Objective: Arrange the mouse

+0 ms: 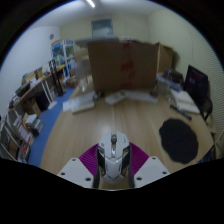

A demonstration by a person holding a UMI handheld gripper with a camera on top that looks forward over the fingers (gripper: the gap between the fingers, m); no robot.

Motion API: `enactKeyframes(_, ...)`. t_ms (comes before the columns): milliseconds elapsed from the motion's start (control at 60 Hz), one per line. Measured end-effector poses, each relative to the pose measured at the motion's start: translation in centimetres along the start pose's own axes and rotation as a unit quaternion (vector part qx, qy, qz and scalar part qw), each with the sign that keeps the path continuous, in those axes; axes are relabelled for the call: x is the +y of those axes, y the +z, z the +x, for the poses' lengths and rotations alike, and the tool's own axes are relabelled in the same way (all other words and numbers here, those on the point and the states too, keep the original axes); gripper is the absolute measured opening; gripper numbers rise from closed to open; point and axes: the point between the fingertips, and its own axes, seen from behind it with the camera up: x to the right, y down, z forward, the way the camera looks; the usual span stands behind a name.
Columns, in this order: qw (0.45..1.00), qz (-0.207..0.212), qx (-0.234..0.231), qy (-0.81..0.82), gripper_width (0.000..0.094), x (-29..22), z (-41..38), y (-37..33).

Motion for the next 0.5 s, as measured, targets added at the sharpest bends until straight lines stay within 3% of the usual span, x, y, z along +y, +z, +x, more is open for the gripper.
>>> enactKeyframes(133, 0.993, 0.117, -0.013, -0.017, 0.0397, -11.4, 0.8, -7.5)
enactKeyframes(267, 0.979, 0.199, 0.021, -0.033, 0.0392, -19.9, 8.2, -12.0)
enactKeyframes(367, 0.978, 0.2, 0.052, -0.032, 0.0393, -21.0, 16.1, -10.6)
enactKeyframes(500, 0.992, 0.109, 0.051, -0.027, 0.0391, -13.4, 22.8, -3.7)
